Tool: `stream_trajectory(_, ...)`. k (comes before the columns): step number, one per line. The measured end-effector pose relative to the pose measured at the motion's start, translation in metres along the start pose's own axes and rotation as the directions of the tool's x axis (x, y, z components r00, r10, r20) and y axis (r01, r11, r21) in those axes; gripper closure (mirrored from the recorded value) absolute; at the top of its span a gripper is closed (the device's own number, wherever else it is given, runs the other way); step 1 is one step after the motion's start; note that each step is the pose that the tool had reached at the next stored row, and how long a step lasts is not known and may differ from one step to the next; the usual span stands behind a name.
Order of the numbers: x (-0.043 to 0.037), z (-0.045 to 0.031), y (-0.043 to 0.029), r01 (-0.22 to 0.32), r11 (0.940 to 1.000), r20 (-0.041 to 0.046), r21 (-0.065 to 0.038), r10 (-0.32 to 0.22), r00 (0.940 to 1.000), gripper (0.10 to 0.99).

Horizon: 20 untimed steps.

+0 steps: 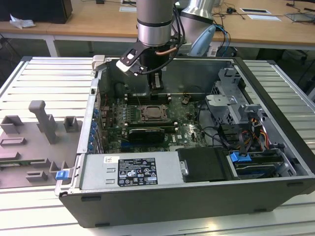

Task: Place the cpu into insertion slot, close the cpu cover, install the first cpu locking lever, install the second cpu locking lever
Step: 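Install the first cpu locking lever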

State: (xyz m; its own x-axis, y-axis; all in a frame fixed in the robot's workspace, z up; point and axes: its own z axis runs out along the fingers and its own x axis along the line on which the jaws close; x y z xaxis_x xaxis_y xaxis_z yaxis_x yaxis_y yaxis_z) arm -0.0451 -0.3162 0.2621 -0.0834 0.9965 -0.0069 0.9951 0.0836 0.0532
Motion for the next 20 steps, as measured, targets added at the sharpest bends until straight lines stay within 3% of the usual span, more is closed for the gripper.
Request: stream_trajectory(20, 0.0, 0.0, 0.0, 0.008, 1.0, -0.0004, 0.0, -0.008, 1.0, 0.98)
